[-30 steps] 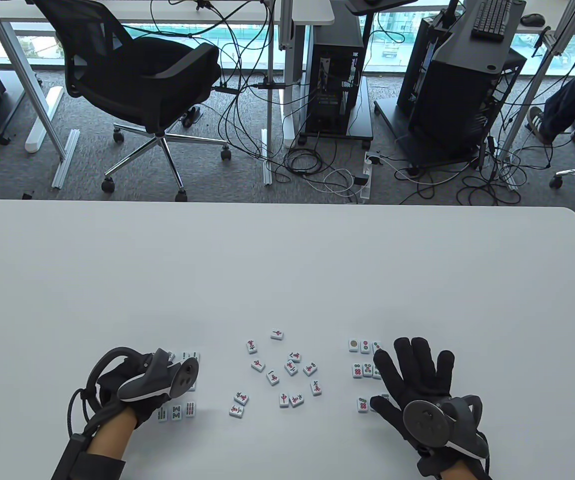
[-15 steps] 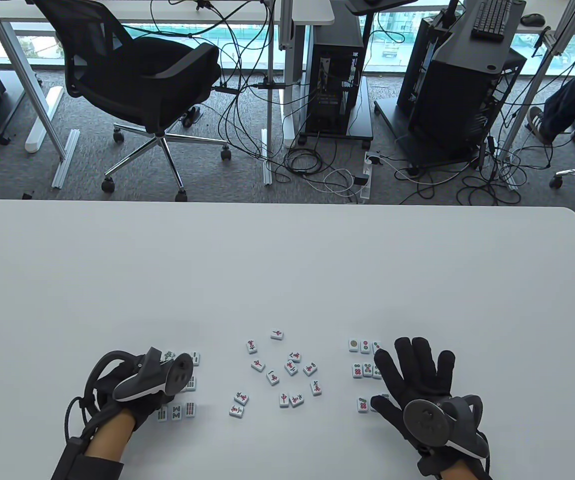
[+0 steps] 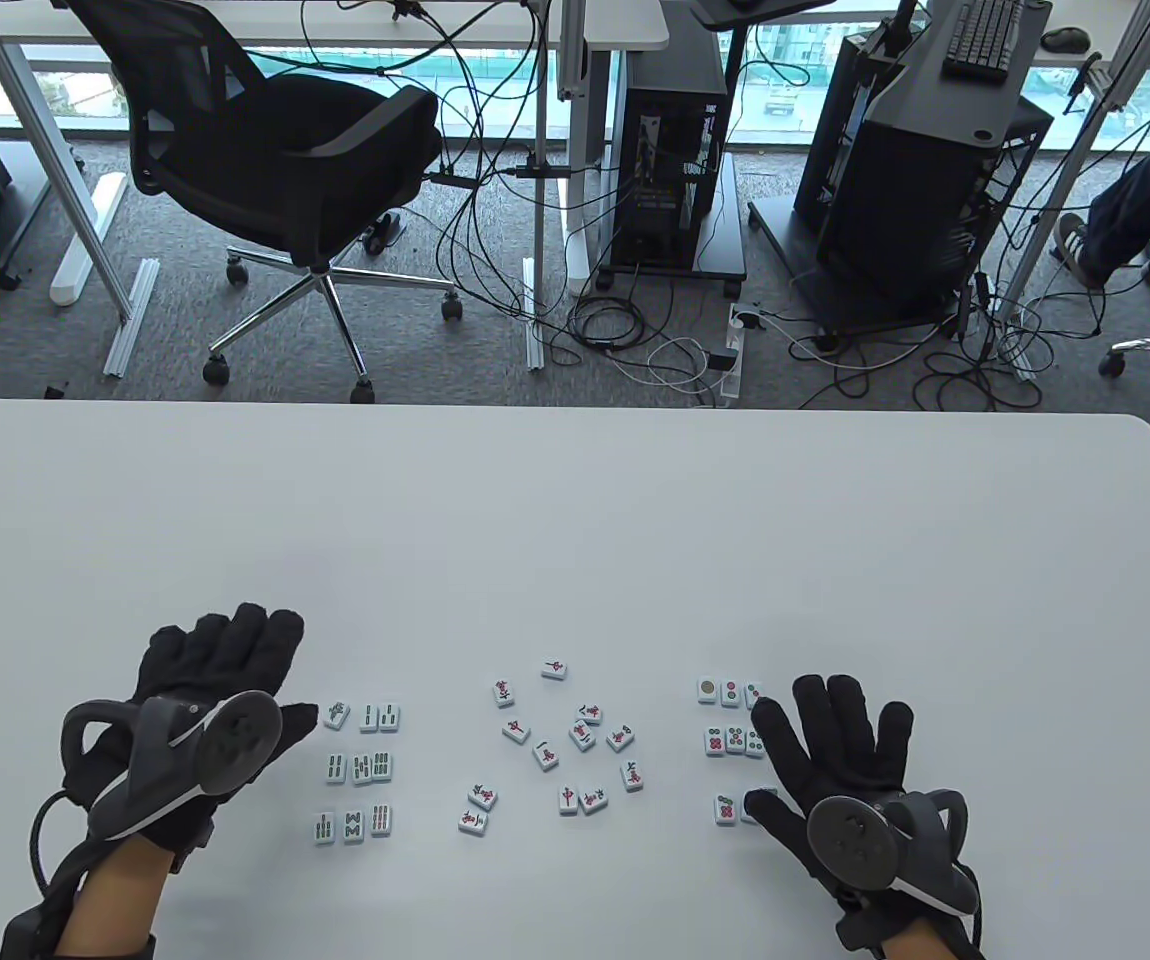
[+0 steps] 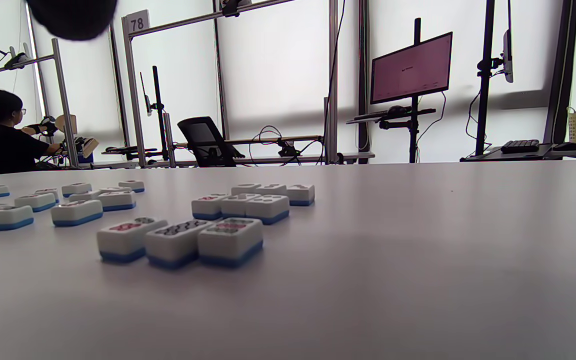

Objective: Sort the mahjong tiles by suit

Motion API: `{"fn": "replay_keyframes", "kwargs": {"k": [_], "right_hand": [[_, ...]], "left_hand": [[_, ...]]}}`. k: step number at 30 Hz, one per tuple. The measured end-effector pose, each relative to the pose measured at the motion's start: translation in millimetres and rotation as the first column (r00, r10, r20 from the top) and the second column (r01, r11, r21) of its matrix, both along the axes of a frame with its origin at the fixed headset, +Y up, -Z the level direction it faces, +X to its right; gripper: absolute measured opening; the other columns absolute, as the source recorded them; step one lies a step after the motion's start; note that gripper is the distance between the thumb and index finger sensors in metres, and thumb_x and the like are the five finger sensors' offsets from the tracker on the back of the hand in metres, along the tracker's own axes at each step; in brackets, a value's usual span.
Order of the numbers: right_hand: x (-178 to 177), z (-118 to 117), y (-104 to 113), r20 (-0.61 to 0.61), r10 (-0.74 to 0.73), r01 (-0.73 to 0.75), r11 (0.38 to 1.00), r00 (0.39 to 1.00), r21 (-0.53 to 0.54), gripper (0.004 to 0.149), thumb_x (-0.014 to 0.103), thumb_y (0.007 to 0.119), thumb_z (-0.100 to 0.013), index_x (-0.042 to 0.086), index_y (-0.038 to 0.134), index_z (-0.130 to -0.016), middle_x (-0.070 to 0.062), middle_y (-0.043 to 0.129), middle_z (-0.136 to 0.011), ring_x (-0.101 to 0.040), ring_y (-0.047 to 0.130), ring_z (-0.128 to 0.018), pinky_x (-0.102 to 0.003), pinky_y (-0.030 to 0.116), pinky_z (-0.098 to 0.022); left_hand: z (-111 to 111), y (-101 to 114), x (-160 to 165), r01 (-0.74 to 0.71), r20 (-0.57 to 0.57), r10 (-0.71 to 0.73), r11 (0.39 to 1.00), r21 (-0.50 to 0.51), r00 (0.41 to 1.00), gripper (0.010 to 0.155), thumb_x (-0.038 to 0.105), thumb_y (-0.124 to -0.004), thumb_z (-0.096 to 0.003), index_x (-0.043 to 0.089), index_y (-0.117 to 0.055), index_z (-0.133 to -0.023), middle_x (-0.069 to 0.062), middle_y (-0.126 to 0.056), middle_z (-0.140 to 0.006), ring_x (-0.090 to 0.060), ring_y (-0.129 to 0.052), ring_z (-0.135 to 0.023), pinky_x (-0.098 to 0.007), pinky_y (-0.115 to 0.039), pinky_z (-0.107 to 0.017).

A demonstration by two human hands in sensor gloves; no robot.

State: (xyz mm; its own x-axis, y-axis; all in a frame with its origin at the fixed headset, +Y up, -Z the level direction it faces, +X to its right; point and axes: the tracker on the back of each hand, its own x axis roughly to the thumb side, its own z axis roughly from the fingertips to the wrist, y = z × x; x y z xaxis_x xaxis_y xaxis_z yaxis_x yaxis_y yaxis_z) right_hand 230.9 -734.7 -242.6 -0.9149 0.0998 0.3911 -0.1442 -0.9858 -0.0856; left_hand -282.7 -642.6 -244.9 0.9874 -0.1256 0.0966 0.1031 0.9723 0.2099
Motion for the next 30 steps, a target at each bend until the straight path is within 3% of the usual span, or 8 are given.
{"fn": "replay_keyframes", "kwargs": {"k": [5,10,19,25,30], "right_hand": [[0,0,0,0.003,0.001,-0.001,1.0,1.0,-0.005,0.077,0.063,0.057,-0.052,0.037,0.014,-0.11,-0.009,0.006,-0.118,-0.038,-0.001,-0.104,-0.07,0.006,-0.07],[0,-1,-2,0.005,0.008,-0.007,1.0,1.0,-0.017,0.077,0.063,0.057,-0.052,0.037,0.014,-0.11,-0.009,0.006,-0.118,-0.038,-0.001,-0.104,-0.07,0.006,-0.07],[0,-3,-5,0.009,0.008,-0.008,0.999,1.0,-0.038,0.078,0.063,0.058,-0.051,0.038,0.014,-0.11,-0.009,0.006,-0.119,-0.038,-0.001,-0.105,-0.07,0.006,-0.07],[0,-3,-4,0.0,0.006,-0.006,0.999,1.0,-0.036,0.079,0.064,0.059,-0.051,0.038,0.013,-0.11,-0.008,0.006,-0.119,-0.038,-0.002,-0.105,-0.07,0.006,-0.071],[-14,2,20,-0.081,-0.071,0.072,0.997,0.994,0.004,0.089,0.064,0.072,-0.045,0.038,0.018,-0.111,-0.007,0.009,-0.121,-0.038,0.003,-0.108,-0.072,0.014,-0.074]], "left_hand": [[6,-14,-6,-0.001,0.007,0.001,1.0,0.013,1.0,0.087,0.079,-0.06,-0.0335,0.043,-0.035,-0.11,0.01,-0.021,-0.123,-0.025,-0.014,-0.119,-0.058,-0.016,-0.083],[5,-41,-8,-0.039,0.022,0.039,0.999,0.008,0.999,0.088,0.081,-0.054,-0.0346,0.049,-0.019,-0.109,0.013,0.003,-0.118,-0.02,0.011,-0.113,-0.054,0.0,-0.08],[1,-77,-9,-0.025,0.016,0.026,0.999,-0.035,1.0,0.088,0.081,-0.05,-0.035,0.05,-0.011,-0.107,0.015,0.015,-0.112,-0.018,0.023,-0.106,-0.051,0.008,-0.075],[10,-78,-13,0.0,-0.017,-0.001,1.0,-0.021,1.0,0.087,0.082,-0.049,-0.0344,0.051,-0.011,-0.107,0.015,0.014,-0.112,-0.018,0.023,-0.106,-0.052,0.008,-0.075],[15,-73,-14,-0.035,-0.021,0.035,0.999,-0.001,0.999,0.087,0.081,-0.051,-0.0342,0.051,-0.012,-0.106,0.016,0.014,-0.112,-0.018,0.023,-0.106,-0.051,0.008,-0.075]]}}
